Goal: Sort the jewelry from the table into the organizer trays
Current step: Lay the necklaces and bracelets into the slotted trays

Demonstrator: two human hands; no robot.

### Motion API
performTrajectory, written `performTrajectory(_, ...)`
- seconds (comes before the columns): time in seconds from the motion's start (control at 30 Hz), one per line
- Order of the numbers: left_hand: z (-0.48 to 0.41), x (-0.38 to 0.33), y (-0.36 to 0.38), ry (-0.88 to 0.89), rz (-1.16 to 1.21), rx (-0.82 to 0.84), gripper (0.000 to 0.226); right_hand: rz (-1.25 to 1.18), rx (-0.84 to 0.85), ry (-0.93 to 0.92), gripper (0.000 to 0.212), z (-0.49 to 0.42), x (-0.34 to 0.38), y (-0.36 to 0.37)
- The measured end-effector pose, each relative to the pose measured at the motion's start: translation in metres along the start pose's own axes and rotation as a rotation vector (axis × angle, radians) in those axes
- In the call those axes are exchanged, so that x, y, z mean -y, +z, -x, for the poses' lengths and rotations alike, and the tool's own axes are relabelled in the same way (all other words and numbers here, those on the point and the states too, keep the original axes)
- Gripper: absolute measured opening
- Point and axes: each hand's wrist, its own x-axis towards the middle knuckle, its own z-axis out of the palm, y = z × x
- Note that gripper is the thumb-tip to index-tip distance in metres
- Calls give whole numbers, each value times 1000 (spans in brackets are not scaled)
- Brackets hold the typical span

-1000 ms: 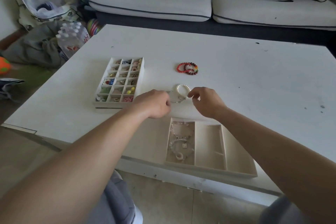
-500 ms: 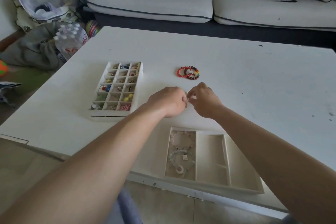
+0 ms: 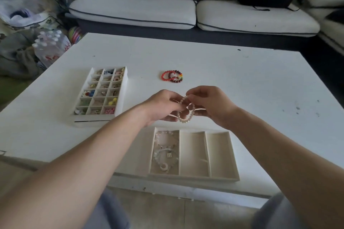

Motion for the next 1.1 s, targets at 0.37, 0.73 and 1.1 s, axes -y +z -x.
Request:
performTrajectory(0.37, 13, 0, 24, -119, 167, 34, 10, 215, 59, 88, 14, 28, -9, -26)
performTrajectory(0.73, 7, 21, 53, -167, -281, -25, 24, 716, 71, 136, 7, 35, -32, -25)
performTrajectory(1.1, 4, 20, 55, -135, -533, -24, 19, 1025, 127, 137, 11, 29, -39, -15)
